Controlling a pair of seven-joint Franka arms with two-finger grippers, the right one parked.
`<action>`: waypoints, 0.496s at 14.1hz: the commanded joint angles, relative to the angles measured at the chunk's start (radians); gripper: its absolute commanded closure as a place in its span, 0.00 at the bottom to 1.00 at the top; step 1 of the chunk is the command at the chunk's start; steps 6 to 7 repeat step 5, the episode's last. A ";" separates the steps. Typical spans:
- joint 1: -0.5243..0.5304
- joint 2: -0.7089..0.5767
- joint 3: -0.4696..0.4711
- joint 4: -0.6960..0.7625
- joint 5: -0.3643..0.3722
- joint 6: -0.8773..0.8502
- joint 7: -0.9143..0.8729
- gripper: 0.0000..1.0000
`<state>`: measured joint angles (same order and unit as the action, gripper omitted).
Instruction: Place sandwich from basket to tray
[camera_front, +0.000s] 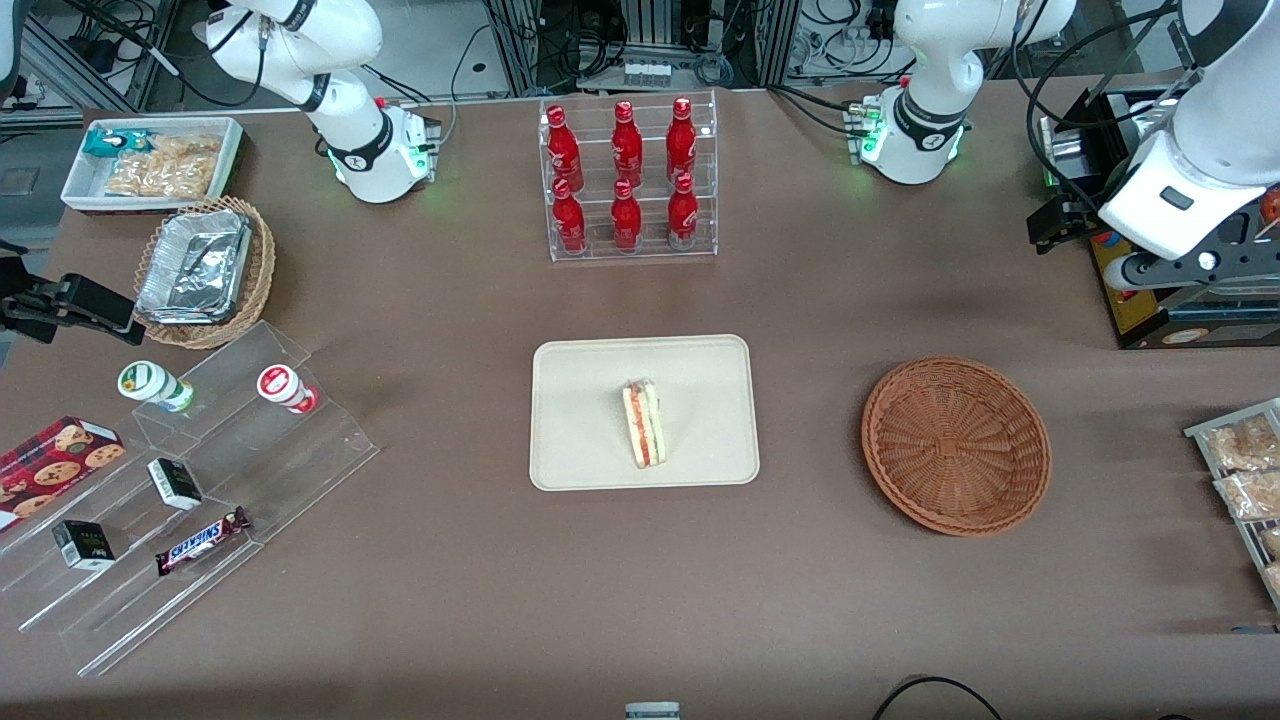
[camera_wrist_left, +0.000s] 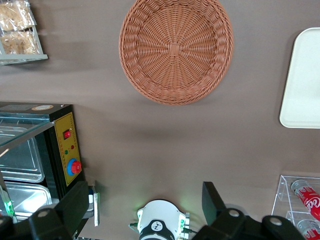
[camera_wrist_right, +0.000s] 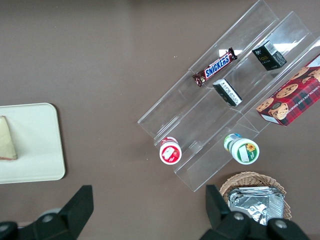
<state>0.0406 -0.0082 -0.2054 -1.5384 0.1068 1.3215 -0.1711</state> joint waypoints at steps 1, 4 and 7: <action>-0.014 -0.018 0.017 -0.006 -0.018 0.012 0.007 0.00; -0.018 0.010 0.017 0.014 -0.016 0.012 0.004 0.00; -0.018 0.010 0.017 0.015 -0.018 0.012 0.002 0.00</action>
